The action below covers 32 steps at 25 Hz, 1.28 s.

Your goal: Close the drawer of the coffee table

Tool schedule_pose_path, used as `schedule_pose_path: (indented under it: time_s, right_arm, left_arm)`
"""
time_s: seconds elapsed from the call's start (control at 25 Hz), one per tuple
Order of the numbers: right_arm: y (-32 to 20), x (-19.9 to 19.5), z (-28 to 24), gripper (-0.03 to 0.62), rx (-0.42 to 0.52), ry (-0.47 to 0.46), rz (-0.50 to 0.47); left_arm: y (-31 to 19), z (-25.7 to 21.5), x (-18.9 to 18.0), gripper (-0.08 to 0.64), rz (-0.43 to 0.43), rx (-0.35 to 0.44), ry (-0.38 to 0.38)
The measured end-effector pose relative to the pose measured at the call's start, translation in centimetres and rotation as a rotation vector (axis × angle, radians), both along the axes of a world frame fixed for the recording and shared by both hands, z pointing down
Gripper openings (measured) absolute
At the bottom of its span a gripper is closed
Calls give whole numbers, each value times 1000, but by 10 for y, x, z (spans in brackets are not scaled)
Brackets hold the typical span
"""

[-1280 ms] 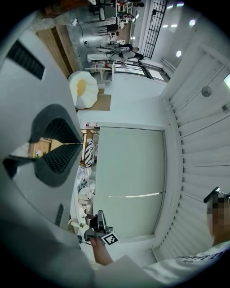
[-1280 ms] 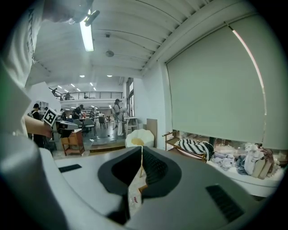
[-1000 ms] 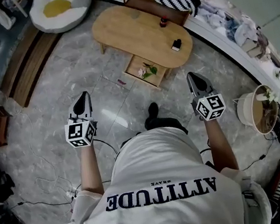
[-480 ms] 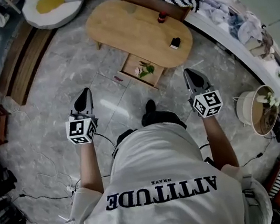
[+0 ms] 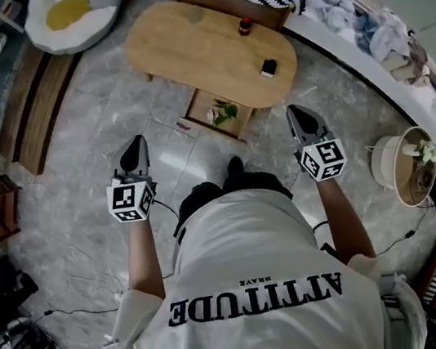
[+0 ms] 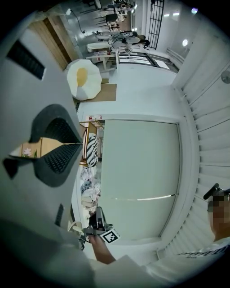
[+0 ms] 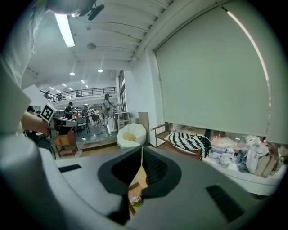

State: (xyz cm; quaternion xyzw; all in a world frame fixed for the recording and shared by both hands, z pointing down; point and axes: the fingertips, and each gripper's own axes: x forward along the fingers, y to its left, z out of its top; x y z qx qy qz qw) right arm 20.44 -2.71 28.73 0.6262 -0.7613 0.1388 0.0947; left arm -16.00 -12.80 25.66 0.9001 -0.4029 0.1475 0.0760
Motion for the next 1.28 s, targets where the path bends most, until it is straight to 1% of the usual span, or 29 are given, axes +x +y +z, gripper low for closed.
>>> schedule_pose_path:
  time_s: [0.16,0.24,0.4,0.56,0.72,0.84,1.04,1.28]
  right_arm:
    - [-5,7,2,21,-10,-7,34]
    - [-5,4,4,21,-17,-12,55]
    - [-9,-16,11,21,-28,-21,101]
    - [-14,-34,16,21,-37,-40,170]
    - [-16,-56,24,21,-66,-31,200]
    - [-18,-72,33,21,-88,-41,229]
    - [-13,-87,48,21,-120,-36,245]
    - [-12,-93,52,21,-156,1,257]
  left_arm:
    - [-15,-1,12,21,31,0,-10]
    - [-24,-2,13,21,57,1,-15]
    - [-44,-1,5,21,114,0,-22]
    - [-64,4,3,21,183,-14,-31]
    - [-85,4,4,21,258,-17,-41]
    - [-95,11,2,21,300,-28,-45]
    - [-102,31,3,21,328,-62,-49]
    - [-110,50,5,21,371,-106,-49]
